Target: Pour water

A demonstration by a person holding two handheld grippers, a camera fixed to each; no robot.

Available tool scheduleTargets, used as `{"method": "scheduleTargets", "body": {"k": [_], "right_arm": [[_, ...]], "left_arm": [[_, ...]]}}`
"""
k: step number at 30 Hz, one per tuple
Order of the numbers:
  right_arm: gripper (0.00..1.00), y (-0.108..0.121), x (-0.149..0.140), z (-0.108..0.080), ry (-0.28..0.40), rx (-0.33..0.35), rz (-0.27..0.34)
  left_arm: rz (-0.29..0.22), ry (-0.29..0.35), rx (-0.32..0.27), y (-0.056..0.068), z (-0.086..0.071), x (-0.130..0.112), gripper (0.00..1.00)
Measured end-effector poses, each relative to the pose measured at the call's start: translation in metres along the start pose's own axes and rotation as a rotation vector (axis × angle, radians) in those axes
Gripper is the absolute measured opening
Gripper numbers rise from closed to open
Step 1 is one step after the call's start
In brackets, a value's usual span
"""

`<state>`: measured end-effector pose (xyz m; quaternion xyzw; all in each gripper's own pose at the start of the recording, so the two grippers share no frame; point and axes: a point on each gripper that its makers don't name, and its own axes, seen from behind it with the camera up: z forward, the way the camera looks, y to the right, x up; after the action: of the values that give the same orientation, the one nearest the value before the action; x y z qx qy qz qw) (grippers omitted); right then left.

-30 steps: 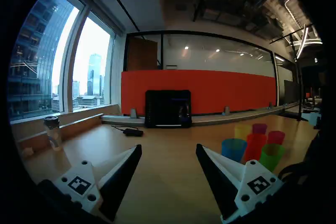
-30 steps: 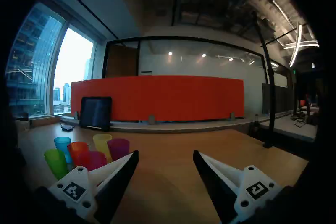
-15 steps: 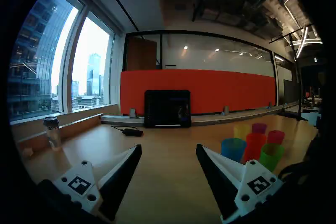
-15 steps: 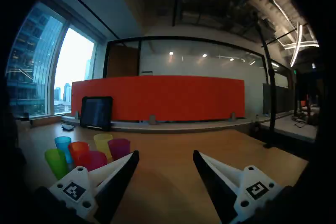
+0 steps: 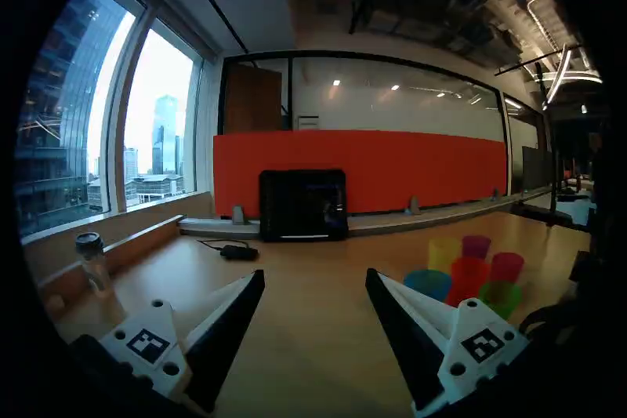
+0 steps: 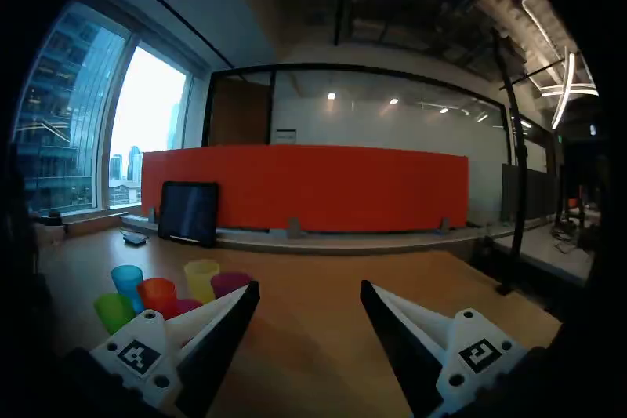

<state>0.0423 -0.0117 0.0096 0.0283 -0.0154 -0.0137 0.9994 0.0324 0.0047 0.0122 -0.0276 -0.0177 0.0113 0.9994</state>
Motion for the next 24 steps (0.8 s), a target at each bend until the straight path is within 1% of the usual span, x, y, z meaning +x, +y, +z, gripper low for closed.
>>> {"method": "scheduleTargets", "body": {"k": [2, 5, 14, 17, 20, 24], "right_arm": [[1.00, 0.001, 0.010, 0.002, -0.005, 0.002, 0.001], [1.00, 0.000, 0.026, 0.005, -0.012, 0.009, 0.000], [1.00, -0.001, 0.083, 0.013, -0.005, 0.034, -0.003], [1.00, -0.002, 0.096, 0.017, -0.014, 0.038, -0.007], [1.00, -0.005, 0.108, 0.020, -0.020, 0.050, -0.014], [1.00, -0.010, 0.125, 0.022, -0.012, 0.069, -0.022]], "left_arm": [[0.011, 0.003, -0.003, -0.002, 0.002, 0.013, 0.96], [0.014, 0.004, -0.013, -0.003, 0.007, 0.033, 0.96], [-0.017, 0.000, -0.032, -0.010, 0.024, 0.085, 0.96], [-0.032, -0.001, -0.045, -0.010, 0.029, 0.100, 0.96], [-0.052, -0.007, -0.067, -0.007, 0.034, 0.110, 0.96], [-0.066, -0.008, -0.093, -0.004, 0.039, 0.126, 0.96]]}}
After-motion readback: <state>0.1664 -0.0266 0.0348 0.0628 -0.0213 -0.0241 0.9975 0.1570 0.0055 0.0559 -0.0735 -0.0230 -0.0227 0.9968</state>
